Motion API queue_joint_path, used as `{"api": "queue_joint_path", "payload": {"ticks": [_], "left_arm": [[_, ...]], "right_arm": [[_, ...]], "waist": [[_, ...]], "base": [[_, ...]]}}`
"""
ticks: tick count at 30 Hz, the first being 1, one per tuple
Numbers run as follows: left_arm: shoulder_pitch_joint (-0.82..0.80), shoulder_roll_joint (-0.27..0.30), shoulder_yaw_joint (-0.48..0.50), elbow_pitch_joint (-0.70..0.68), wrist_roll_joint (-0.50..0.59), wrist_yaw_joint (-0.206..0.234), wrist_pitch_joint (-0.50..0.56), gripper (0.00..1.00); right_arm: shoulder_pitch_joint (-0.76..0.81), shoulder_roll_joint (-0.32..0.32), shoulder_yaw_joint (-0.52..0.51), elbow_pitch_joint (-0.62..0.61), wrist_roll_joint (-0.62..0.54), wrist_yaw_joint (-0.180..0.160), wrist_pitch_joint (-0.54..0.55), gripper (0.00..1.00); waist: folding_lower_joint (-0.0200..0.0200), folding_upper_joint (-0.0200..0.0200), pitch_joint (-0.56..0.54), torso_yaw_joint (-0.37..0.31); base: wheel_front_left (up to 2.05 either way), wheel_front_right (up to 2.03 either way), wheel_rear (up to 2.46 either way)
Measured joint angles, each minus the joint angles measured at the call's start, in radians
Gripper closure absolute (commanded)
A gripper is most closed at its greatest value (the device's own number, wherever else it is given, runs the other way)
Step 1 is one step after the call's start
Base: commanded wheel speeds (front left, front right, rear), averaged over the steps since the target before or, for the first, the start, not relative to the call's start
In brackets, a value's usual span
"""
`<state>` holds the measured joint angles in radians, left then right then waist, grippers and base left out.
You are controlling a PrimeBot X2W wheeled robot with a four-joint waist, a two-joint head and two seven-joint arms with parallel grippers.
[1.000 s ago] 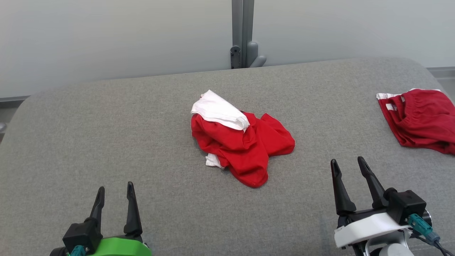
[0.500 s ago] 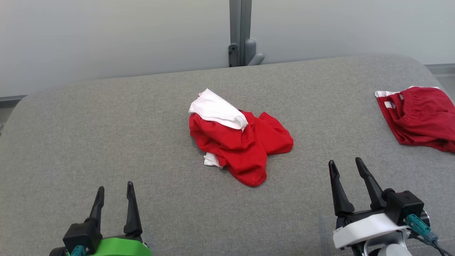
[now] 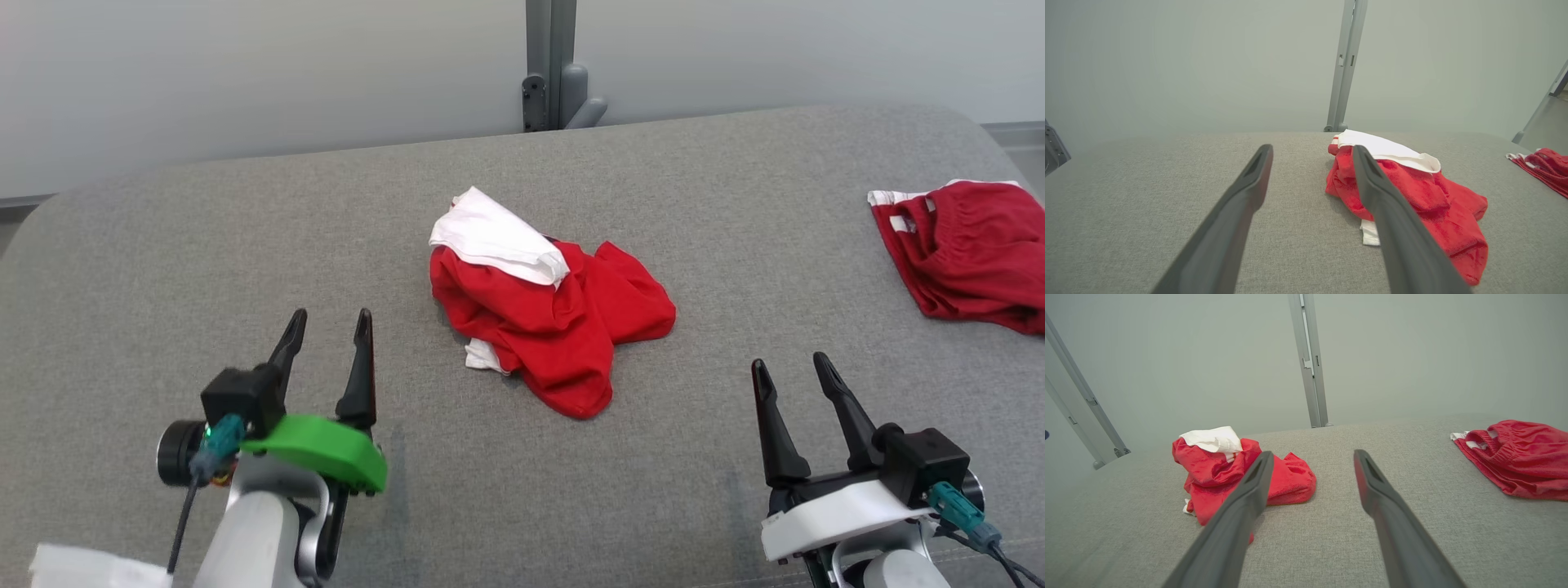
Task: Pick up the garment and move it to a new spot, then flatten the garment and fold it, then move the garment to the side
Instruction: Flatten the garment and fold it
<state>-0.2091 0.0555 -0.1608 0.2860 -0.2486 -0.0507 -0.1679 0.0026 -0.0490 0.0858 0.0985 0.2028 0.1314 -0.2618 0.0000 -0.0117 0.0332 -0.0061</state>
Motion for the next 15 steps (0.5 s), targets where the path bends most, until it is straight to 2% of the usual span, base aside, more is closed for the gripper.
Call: {"api": "queue_joint_path", "payload": {"ticks": [5,15], "left_arm": [[-0.188,-0.003,-0.036,0.125,-0.051,-0.021,0.101,0.0],[-0.461,-0.006,-0.052,0.409,-0.152,-0.013,0.269,0.0]], "right_arm": [[-0.021,0.0,0.01,0.0,-0.003,0.0,0.0,0.0],[-0.054,0.0,0.016,-0.002,-0.002,0.0,0.0,0.0]], "waist": [[0.0,0.0,0.041,-0.014],[0.0,0.0,0.132,-0.07]], "base": [[0.0,0.0,0.0],[0.0,0.0,0.0]]}}
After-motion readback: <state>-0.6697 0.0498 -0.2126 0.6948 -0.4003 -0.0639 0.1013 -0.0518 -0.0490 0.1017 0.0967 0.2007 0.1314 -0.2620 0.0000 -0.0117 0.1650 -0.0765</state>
